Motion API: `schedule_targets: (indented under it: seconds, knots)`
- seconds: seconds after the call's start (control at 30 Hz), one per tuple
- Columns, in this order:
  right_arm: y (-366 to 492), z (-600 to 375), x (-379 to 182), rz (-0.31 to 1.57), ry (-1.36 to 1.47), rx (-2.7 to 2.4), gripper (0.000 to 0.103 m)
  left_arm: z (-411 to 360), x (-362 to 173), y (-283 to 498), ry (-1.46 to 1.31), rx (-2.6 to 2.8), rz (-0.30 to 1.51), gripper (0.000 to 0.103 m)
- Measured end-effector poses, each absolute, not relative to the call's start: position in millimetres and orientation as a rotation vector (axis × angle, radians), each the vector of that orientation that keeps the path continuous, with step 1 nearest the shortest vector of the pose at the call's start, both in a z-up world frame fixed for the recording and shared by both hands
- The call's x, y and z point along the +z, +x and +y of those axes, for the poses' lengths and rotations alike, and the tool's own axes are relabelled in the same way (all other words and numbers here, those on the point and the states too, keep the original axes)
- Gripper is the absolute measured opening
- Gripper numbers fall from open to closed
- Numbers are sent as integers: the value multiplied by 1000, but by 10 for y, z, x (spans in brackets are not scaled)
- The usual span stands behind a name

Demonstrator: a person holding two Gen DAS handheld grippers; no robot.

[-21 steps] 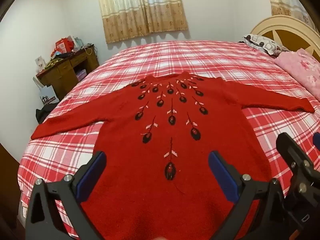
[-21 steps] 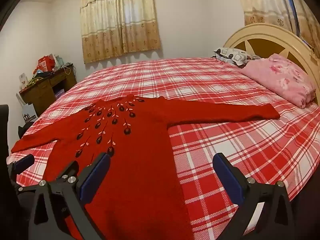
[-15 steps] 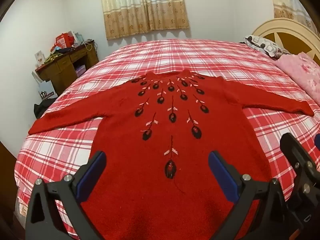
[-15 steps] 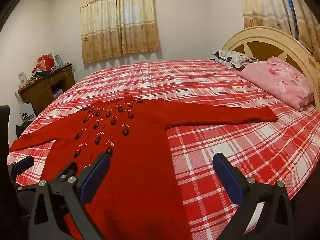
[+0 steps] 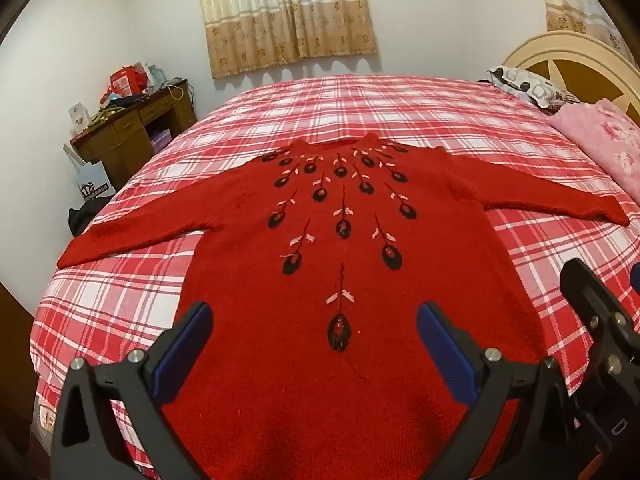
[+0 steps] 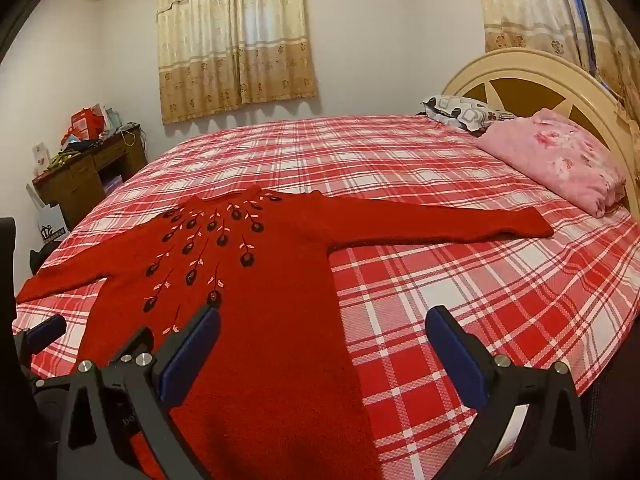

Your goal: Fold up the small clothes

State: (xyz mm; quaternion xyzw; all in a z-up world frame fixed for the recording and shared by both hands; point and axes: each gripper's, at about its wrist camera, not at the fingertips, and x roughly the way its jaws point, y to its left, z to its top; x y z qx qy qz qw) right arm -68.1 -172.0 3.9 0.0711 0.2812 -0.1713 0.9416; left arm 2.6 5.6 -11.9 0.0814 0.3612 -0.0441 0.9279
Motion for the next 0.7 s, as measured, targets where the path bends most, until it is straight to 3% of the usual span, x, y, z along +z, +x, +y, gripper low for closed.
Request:
schedule_targets:
  seconds: [0.7]
  knots:
    - [-670, -1716, 10, 583, 150, -346, 102, 41, -128, 14, 169, -96, 748, 103]
